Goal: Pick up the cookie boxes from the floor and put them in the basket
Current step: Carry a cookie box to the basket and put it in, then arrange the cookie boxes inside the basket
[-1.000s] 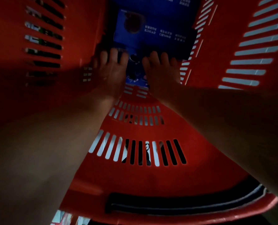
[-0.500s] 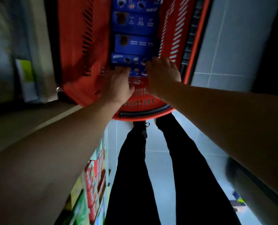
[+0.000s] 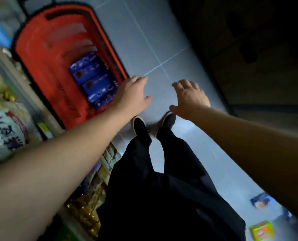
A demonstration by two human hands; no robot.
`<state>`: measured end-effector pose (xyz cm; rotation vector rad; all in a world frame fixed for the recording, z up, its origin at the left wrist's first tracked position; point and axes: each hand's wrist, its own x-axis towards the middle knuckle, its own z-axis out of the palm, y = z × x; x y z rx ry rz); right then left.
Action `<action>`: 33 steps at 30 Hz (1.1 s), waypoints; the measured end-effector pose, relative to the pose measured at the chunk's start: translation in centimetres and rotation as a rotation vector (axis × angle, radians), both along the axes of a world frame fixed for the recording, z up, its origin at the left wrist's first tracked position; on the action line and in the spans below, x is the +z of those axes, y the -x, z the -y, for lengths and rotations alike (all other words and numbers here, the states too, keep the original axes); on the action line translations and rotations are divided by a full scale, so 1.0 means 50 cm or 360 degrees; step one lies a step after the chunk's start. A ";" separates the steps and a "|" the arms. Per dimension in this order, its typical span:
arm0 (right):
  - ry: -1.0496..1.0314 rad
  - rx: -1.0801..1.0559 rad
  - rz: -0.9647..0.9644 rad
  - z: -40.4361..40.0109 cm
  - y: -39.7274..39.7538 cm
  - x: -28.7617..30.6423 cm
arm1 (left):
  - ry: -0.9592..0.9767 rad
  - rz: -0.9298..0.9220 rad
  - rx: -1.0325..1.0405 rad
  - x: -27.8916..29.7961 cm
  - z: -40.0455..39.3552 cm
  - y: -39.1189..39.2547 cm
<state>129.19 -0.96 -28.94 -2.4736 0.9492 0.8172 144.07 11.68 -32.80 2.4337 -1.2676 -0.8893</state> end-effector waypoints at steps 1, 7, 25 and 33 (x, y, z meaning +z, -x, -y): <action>0.0012 -0.0104 0.0003 0.000 0.046 0.017 | -0.0013 0.0005 -0.0120 0.016 0.024 0.027; 0.0080 -0.0716 0.0056 -0.024 0.313 0.059 | -0.0092 0.0053 -0.0787 0.086 0.138 0.234; 0.0016 -0.2342 0.0064 -0.321 1.179 0.056 | -0.0164 0.0168 -0.2102 0.119 0.181 1.127; 0.0094 -0.2918 0.0009 -0.416 1.391 0.064 | -0.0100 0.0126 -0.2637 0.141 0.202 1.455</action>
